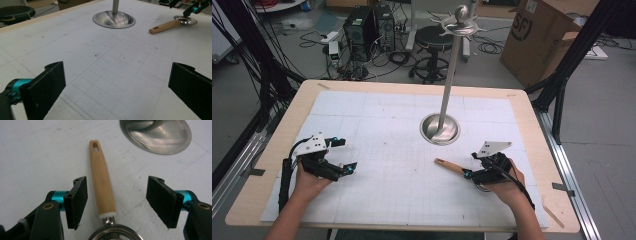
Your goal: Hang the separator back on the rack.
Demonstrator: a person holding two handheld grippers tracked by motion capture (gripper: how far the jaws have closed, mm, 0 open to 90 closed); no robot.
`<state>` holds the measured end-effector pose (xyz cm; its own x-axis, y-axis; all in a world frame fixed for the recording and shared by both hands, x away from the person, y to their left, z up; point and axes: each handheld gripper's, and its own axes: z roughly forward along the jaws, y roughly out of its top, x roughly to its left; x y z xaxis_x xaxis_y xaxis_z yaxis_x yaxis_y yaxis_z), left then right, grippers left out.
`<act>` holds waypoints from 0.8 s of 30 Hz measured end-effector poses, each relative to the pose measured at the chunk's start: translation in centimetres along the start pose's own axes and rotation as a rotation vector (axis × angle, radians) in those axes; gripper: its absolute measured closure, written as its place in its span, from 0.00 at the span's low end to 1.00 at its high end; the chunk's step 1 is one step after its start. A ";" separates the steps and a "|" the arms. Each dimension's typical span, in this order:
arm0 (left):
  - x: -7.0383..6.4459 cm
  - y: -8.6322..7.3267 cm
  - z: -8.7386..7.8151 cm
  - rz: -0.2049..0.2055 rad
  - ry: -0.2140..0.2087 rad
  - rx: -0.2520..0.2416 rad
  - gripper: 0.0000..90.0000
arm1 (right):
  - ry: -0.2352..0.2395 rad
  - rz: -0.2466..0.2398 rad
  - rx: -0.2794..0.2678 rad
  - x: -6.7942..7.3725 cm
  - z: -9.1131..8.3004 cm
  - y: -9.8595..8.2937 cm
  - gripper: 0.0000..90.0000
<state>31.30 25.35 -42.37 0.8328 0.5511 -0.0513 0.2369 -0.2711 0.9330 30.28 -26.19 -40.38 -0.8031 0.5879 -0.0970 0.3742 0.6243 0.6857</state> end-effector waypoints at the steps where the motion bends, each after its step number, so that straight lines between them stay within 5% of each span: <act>1: 0.0 0.0 0.0 -0.001 0.001 -0.002 0.02 | 0.003 0.002 0.013 0.0 0.1 0.0 0.37; 12: 0.1 0.1 -0.2 -0.003 0.001 -0.014 0.02 | 0.039 -0.011 0.145 0.1 0.8 0.9 0.40; 24: 0.2 0.1 -0.3 -0.004 0.004 -0.017 0.02 | 0.085 -0.095 0.345 -0.1 1.6 3.1 0.41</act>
<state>31.28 25.70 -42.20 0.8297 0.5556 -0.0538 0.2320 -0.2555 0.9386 32.28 -23.50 -39.33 -0.8721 0.4830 -0.0788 0.4185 0.8196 0.3913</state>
